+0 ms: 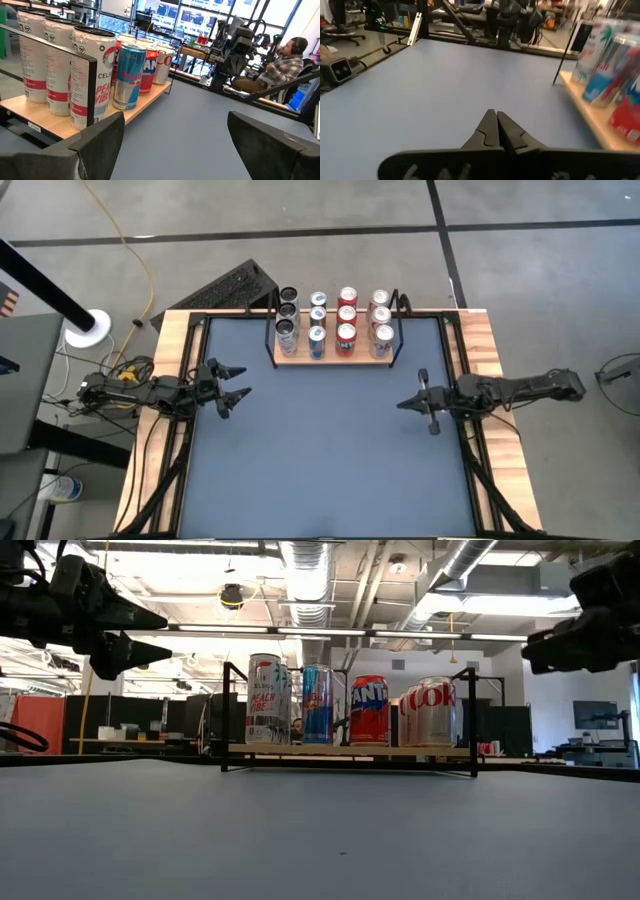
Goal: Place canned beverage on shelf
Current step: Return to Home Position
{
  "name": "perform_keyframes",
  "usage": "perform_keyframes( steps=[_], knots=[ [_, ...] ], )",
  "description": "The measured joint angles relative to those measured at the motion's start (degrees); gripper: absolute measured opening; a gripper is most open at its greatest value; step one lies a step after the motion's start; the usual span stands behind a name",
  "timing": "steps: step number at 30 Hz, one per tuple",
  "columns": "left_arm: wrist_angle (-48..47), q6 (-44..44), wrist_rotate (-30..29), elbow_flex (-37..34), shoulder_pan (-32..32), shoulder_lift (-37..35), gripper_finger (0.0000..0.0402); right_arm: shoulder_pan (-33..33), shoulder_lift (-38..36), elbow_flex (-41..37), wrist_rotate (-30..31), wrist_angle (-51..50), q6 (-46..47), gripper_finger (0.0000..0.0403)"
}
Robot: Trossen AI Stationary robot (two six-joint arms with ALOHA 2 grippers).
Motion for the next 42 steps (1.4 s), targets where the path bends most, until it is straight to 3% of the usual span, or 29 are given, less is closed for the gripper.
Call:
perform_keyframes(
  steps=[6,13,42],
  knots=[
    [0.0,0.0,0.0,0.0,0.0,0.0,0.0341,0.3,-0.9,0.2,-1.0,-2.7,-1.0,0.0001],
    [0.0,0.0,0.0,0.0,0.0,0.0,0.0341,0.3,-0.8,0.2,-1.0,-3.0,-8.3,0.0001],
    [0.0,0.0,0.0,0.0,0.0,0.0,0.0341,0.3,-0.8,0.2,-0.9,-2.9,-8.5,0.0001]
  ],
)
